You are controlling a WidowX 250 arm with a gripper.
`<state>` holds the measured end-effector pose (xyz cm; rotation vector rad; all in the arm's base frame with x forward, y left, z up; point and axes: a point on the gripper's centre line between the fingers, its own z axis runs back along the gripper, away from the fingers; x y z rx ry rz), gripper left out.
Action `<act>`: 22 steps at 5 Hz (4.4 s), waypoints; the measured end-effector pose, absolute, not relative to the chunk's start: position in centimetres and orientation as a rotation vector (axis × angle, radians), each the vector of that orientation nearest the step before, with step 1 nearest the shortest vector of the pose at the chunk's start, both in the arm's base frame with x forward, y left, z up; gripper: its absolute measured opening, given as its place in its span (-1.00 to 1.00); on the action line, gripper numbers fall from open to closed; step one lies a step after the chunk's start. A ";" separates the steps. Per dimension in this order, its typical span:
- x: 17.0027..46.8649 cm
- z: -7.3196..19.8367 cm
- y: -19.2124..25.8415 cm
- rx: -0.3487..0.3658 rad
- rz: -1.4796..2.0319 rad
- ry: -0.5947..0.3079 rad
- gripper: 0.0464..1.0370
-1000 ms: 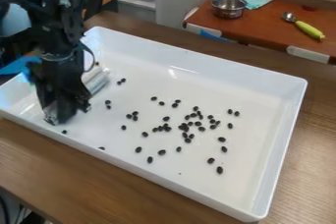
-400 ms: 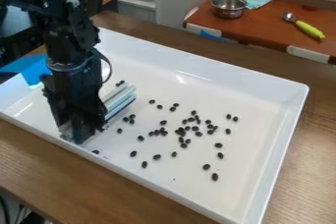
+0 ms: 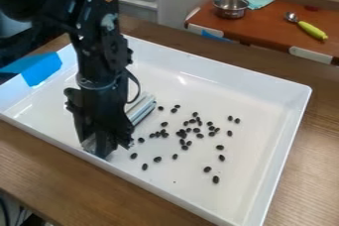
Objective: Sweep into pile
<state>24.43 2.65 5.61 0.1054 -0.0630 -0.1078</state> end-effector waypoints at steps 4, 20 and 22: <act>23.9 5.5 -3.7 0.044 -0.127 -0.006 -0.33; 31.0 7.1 17.8 0.257 0.074 -0.070 -0.33; 31.0 6.4 16.4 0.282 0.047 -0.055 -0.33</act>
